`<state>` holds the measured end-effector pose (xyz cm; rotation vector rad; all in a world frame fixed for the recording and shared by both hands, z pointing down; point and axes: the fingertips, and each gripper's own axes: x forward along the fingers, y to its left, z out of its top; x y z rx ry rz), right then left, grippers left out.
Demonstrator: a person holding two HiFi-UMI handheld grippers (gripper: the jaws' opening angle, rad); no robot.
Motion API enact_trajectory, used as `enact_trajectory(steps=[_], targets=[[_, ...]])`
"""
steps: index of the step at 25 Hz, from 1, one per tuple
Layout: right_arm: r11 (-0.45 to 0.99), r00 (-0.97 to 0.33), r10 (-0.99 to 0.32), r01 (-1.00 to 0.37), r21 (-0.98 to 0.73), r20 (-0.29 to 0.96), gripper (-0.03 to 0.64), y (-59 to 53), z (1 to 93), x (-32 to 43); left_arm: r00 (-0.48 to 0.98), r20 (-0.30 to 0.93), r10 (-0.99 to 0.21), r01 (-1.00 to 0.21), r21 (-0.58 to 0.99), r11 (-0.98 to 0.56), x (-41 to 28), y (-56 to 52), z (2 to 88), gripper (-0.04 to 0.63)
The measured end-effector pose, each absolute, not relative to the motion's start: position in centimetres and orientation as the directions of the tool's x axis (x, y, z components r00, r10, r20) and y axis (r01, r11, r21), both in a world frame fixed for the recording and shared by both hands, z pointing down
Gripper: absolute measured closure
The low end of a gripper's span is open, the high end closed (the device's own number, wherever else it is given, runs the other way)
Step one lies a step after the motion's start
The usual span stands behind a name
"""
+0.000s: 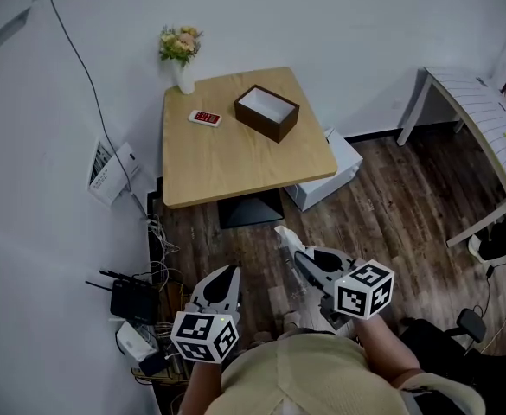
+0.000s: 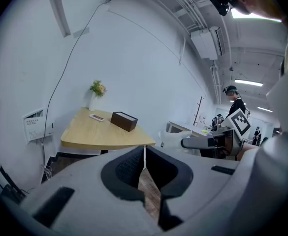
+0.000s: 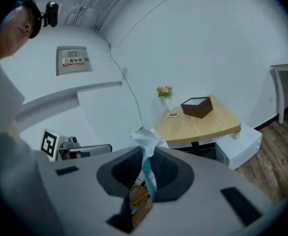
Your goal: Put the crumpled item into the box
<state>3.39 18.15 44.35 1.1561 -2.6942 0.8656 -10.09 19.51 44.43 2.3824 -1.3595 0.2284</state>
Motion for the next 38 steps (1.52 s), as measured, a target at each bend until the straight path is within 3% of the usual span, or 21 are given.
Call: enact_trajectory(steps=[22,38], targets=[[0.564,-0.738,-0.607,-0.662,-0.494,0.296,0.555,14.0,45.6,6.9,0.517,0.362,-0.775,-0.856,0.224,-0.467,-5.3,15.0,45.1,0.563],[0.526,-0.707,-0.635,-0.691,-0.495,0.312,0.557,8.5,45.9,6.1,0.540,0.373,-0.754,-0.842,0.232,-0.488,-7.4,8.6,46.0,0.563]])
